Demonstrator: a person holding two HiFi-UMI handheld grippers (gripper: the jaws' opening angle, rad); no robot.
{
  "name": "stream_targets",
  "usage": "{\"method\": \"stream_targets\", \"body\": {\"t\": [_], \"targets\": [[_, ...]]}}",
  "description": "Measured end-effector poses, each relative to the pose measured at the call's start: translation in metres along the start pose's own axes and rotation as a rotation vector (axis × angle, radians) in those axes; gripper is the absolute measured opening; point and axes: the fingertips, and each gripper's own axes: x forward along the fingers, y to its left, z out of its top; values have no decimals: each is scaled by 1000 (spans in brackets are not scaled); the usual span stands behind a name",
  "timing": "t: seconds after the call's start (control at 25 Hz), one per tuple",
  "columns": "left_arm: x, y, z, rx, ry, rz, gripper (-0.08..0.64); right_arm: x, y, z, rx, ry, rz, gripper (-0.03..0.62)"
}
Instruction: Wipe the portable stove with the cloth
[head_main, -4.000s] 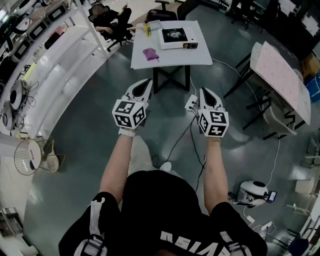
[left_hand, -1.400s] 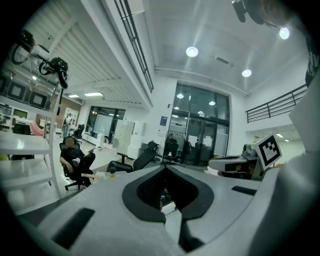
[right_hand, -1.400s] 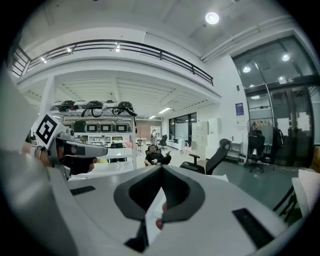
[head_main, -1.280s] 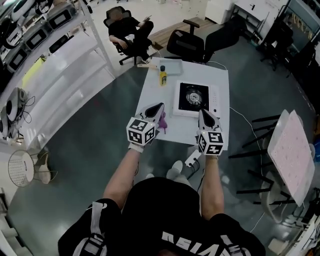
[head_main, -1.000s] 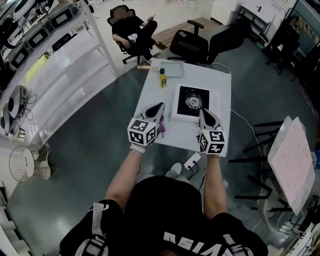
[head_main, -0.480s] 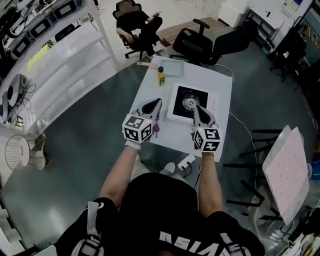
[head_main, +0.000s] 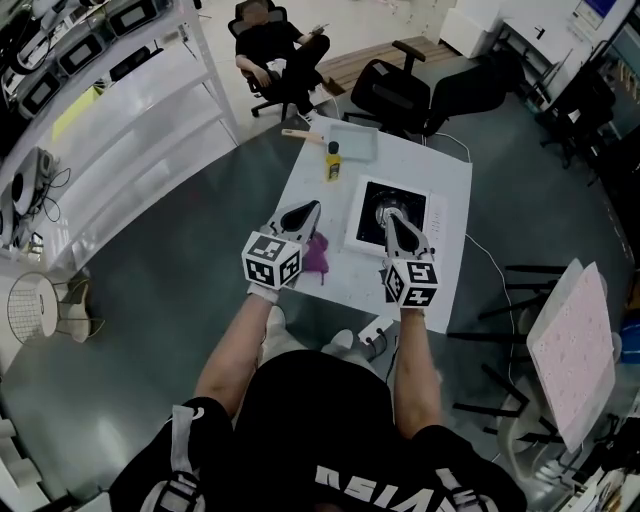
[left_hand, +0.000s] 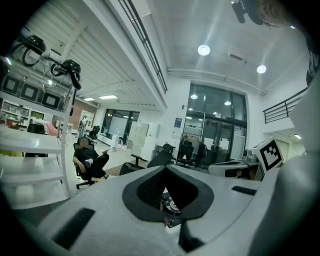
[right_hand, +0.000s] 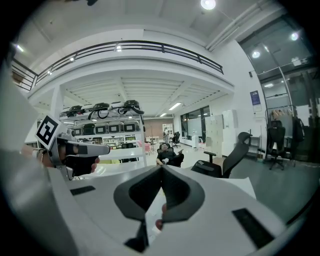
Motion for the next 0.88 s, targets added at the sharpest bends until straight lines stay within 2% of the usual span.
{"method": "stream_targets", "body": {"t": [0.48, 0.88], "targets": [[-17, 60, -20, -40, 20, 43, 5, 45, 28, -9, -34, 23, 23, 8], [-23, 88, -31, -38, 48, 6, 5, 69, 48, -29, -26, 42, 8, 8]]}}
